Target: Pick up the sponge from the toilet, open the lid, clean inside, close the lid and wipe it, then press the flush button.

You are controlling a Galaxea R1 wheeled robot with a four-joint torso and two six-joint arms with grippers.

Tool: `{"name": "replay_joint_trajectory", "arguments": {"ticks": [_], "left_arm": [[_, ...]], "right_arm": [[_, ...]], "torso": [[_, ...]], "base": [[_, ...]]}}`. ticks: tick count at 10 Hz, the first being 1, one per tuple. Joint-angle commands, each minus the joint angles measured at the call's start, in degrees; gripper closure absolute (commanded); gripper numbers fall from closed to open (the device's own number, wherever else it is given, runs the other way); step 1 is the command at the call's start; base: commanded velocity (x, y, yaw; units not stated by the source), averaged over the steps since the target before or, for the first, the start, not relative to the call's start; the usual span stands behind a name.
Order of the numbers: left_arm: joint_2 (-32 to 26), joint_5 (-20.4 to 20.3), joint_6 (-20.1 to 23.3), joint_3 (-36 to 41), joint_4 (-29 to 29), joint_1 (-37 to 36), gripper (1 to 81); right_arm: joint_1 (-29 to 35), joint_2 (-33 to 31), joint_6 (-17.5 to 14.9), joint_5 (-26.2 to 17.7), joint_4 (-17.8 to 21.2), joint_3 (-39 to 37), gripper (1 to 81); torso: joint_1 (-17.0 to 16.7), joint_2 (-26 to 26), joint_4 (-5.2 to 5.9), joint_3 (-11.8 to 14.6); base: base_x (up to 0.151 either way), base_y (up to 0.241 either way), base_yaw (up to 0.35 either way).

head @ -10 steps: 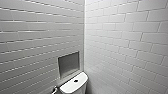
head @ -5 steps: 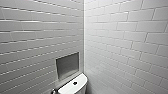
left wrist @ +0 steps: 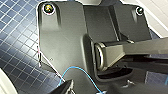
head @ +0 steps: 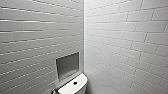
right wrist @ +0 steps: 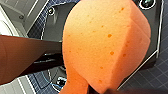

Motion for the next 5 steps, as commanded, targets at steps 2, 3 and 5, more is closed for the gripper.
{"name": "replay_joint_trajectory", "arguments": {"ticks": [2, 3, 5], "left_arm": [[-0.07, 2.39, 0.24, 0.23, 0.47, -2.76, 1.0], [-0.07, 2.39, 0.24, 0.23, 0.47, -2.76, 1.0], [-0.07, 2.39, 0.24, 0.23, 0.47, -2.76, 1.0]], "right_arm": [[2.10, -0.55, -0.09, -3.48, 0.50, 0.47, 81.1], [2.10, -0.55, -0.09, -3.48, 0.50, 0.47, 81.1], [2.10, -0.55, -0.09, -3.48, 0.41, 0.47, 81.1]], "torso": [[0.00, 0.00, 0.00, 0.00], [0.00, 0.00, 0.00, 0.00], [-0.02, 0.00, 0.00, 0.00]], "base": [[0.000, 0.000, 0.000], [0.000, 0.000, 0.000], [0.067, 0.000, 0.000]]}}
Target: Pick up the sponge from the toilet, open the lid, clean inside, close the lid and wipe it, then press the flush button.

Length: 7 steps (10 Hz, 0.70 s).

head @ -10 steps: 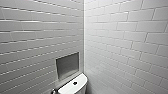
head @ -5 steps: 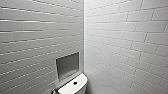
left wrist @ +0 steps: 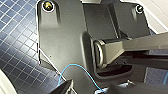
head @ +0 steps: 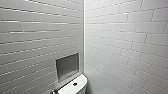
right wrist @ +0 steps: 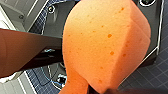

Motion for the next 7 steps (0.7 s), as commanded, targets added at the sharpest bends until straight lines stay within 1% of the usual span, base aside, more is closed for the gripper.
{"name": "replay_joint_trajectory", "arguments": {"ticks": [1, 4, 6, 7], "left_arm": [[-0.07, 2.42, 0.21, 0.23, 0.47, -3.36, 1.0], [-0.07, 2.42, 0.21, 0.23, 0.47, -3.36, 1.0], [-0.07, 2.25, 0.21, 0.23, 0.47, -3.36, 1.0], [-0.85, -0.54, 0.21, 0.49, 0.39, -3.44, 1.0]], "right_arm": [[2.71, -0.57, -0.09, -3.35, 0.52, 0.47, 81.1], [2.71, -0.57, -0.09, -3.35, 0.52, 0.47, 81.1], [2.53, -0.75, -0.09, -3.27, 0.61, 0.82, 81.1], [2.35, -1.10, -0.09, -3.18, 0.43, 1.60, 81.1]], "torso": [[0.03, 0.00, 0.00, 0.00], [0.08, 0.02, 0.00, 0.00], [0.08, 0.04, 0.00, 0.00], [0.14, 0.06, 0.00, -0.02]], "base": [[0.078, 0.000, 0.000], [0.079, 0.000, 0.000], [0.000, 0.000, 0.000], [0.000, 0.000, 0.000]]}}
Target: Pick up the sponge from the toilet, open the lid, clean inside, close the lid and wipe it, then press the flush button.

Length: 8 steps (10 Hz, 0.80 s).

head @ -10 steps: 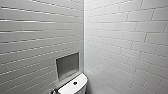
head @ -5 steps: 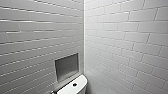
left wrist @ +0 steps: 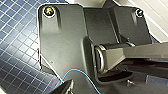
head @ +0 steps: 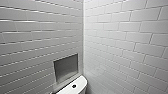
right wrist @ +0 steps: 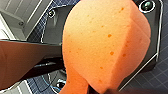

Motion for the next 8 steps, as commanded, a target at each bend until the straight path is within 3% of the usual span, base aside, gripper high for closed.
{"name": "replay_joint_trajectory", "arguments": {"ticks": [1, 5, 8], "left_arm": [[-2.43, -5.08, 0.21, 0.81, 0.04, -3.13, 1.0], [-9.37, -12.83, 0.13, 3.88, -3.12, -5.59, 1.0], [-15.88, -19.07, -0.31, 8.02, -6.99, -6.47, 1.0]], "right_arm": [[1.13, -2.01, -0.09, -3.48, 0.41, 3.55, 81.1], [0.69, -10.45, -0.09, -1.46, 0.41, 17.70, 81.1], [0.69, -10.98, -0.09, -1.37, 0.58, 17.98, 81.1]], "torso": [[0.00, 0.00, 0.00, 0.00], [-0.02, 0.00, 0.00, 0.00], [-0.02, 0.00, 0.00, 0.00]], "base": [[0.000, 0.000, 0.000], [0.000, 0.000, 0.000], [0.000, 0.000, 0.000]]}}
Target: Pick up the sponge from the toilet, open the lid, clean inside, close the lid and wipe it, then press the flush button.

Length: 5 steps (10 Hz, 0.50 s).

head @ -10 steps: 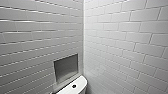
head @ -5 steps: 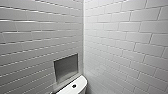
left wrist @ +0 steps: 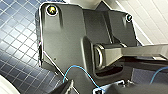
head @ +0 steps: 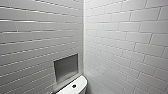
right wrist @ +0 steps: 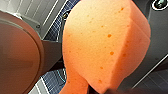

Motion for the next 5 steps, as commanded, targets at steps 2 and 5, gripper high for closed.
{"name": "replay_joint_trajectory", "arguments": {"ticks": [2, 5], "left_arm": [[-6.49, -8.06, -0.45, 1.35, -4.45, -3.90, 1.0], [-6.15, -13.27, -1.51, -2.43, -5.69, -3.38, 1.0]], "right_arm": [[2.00, -1.39, -0.12, -2.90, 0.50, 0.95, 81.1], [2.18, -0.51, -0.12, -2.90, 0.41, -0.29, 81.1]], "torso": [[0.00, 0.00, 0.00, 0.00], [0.00, 0.00, 0.00, 0.00]], "base": [[0.000, 0.000, 0.000], [0.000, 0.000, 0.000]]}}
